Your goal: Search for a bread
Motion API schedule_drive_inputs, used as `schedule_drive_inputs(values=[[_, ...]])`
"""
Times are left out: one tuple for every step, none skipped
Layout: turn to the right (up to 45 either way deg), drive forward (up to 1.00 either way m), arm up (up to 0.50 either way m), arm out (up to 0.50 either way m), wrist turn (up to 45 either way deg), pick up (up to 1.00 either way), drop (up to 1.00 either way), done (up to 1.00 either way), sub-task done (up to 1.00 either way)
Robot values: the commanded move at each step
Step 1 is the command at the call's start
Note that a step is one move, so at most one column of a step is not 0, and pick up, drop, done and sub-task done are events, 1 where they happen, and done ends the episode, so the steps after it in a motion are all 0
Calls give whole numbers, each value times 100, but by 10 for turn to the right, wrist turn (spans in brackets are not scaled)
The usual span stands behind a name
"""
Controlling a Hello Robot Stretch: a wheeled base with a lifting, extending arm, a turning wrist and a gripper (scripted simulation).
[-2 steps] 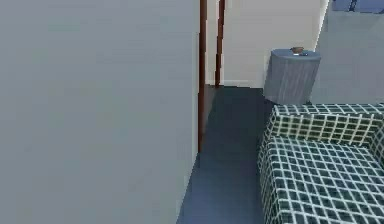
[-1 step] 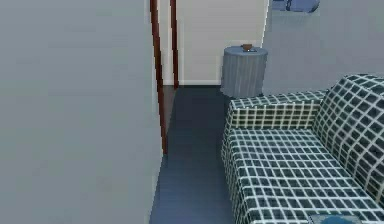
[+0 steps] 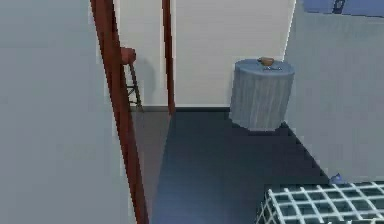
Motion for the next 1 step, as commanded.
schedule_drive_inputs(values=[[0,95,0,0,0,0,0,0,0]])
